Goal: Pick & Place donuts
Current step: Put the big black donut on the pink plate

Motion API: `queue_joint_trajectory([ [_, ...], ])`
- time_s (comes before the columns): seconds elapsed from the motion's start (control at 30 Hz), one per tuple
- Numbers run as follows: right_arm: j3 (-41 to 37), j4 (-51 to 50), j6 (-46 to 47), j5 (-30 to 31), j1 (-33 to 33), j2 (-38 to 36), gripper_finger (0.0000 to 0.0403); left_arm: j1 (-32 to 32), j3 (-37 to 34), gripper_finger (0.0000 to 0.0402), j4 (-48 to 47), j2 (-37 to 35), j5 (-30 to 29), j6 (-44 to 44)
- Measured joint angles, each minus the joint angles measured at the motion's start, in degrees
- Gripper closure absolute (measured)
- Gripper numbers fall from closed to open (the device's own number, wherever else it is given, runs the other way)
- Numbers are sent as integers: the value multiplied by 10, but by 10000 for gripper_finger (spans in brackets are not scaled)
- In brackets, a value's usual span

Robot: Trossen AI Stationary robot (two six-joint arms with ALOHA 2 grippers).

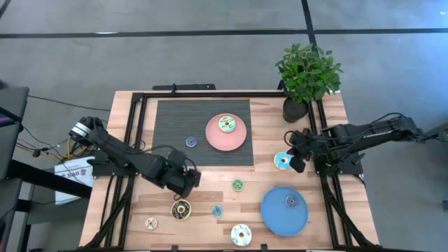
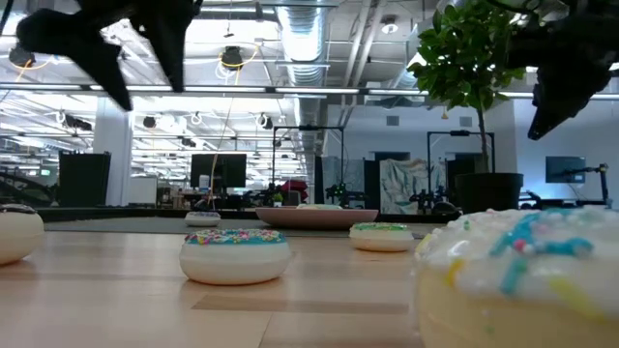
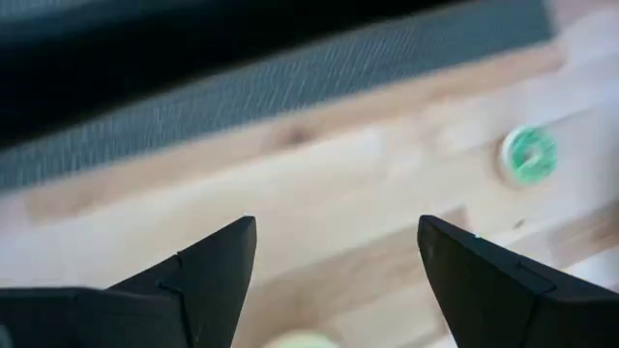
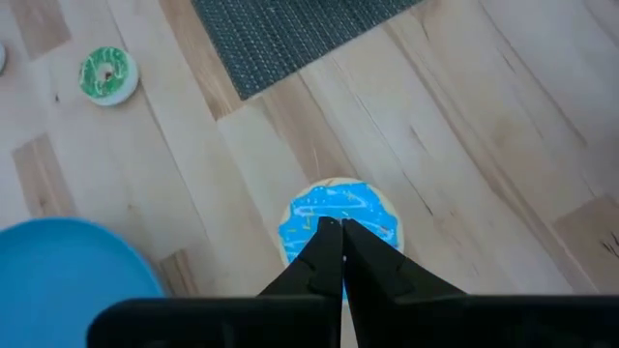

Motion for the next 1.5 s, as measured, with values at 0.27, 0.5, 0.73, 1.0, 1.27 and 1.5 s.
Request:
queue_joint_trajectory([
  [0.27, 0, -4, 0, 0, 0, -12, 401, -16, 0, 120, 5, 63, 120, -15],
  [0.5, 0, -9, -15, -7, 4, -11, 402, -14, 0, 120, 59, 73, 107, 43],
  [0.73, 0, -41, -25, -3, 4, -11, 402, 9, 0, 120, 139, 73, 125, 103],
  [1.0, 0, -48, -25, 0, 4, -11, 402, 6, 0, 120, 86, 73, 161, 108],
  [1.27, 0, -48, -21, -1, 4, -12, 402, -31, -1, 120, 71, 93, 185, 106],
  [1.5, 1, -44, -20, -1, 4, -12, 402, -50, -2, 120, 75, 138, 227, 116],
])
